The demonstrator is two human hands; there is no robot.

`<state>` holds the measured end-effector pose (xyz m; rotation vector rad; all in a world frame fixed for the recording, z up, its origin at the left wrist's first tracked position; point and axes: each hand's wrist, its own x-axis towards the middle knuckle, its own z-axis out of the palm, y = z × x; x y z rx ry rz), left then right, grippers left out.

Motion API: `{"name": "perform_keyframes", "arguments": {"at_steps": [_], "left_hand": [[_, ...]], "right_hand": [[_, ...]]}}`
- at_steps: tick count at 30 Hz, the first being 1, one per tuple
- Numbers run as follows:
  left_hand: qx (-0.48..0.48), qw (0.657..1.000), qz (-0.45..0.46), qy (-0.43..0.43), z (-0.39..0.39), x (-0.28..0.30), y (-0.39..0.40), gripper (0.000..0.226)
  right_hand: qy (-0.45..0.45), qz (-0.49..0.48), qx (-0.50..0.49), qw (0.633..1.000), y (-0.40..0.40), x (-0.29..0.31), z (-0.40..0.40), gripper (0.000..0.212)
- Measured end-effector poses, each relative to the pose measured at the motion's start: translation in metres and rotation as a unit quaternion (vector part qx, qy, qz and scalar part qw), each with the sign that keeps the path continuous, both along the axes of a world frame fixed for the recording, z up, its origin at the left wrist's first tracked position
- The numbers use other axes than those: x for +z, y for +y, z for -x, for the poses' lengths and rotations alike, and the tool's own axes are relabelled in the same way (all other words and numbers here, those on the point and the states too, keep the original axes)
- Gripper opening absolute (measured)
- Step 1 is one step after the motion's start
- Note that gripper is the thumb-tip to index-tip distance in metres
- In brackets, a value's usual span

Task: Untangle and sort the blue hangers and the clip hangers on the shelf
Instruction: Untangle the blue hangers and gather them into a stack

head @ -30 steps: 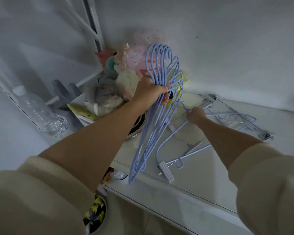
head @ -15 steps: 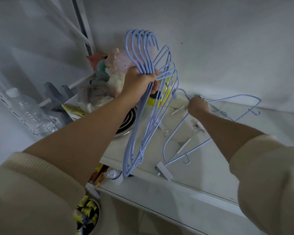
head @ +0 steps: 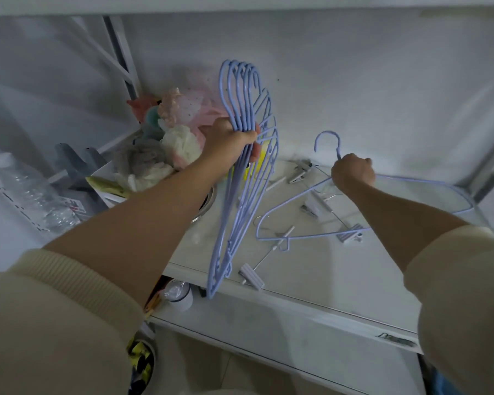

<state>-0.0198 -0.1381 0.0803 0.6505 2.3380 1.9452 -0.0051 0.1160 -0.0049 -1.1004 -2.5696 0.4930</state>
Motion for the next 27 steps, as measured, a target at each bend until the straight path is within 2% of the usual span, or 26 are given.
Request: {"name": "perform_keyframes", "arguments": {"at_steps": [4,7,11,16,19,23,27], "left_hand": [[0.024,0.999,0.023,0.012,-0.004,0.001,0.019,0.024],[0.038,0.997,0.059,0.023,-0.009,0.001,0.029,0.021],[0.058,0.996,0.071,0.021,-0.014,0.004,0.040,0.023],[0.089,0.991,0.092,0.029,-0.018,0.007,0.053,0.011],[0.117,0.988,0.094,0.040,-0.024,0.009,0.064,0.013],[0.145,0.985,0.085,0.045,-0.032,0.011,0.070,0.012],[0.170,0.978,0.096,0.068,-0.040,0.010,0.081,0.016]], "right_hand": [[0.027,-0.088,0.015,0.996,0.010,0.013,-0.011,0.033],[0.066,-0.109,0.043,0.991,0.015,0.023,-0.020,0.038],[0.111,-0.054,0.057,0.991,0.020,0.040,-0.034,0.033],[0.114,-0.058,0.072,0.989,0.024,0.062,-0.055,0.030],[0.109,-0.047,0.055,0.991,0.032,0.070,-0.066,0.029],[0.157,0.038,0.068,0.984,0.038,0.075,-0.081,0.023],[0.201,0.104,0.114,0.968,0.036,0.079,-0.094,0.027]]}}
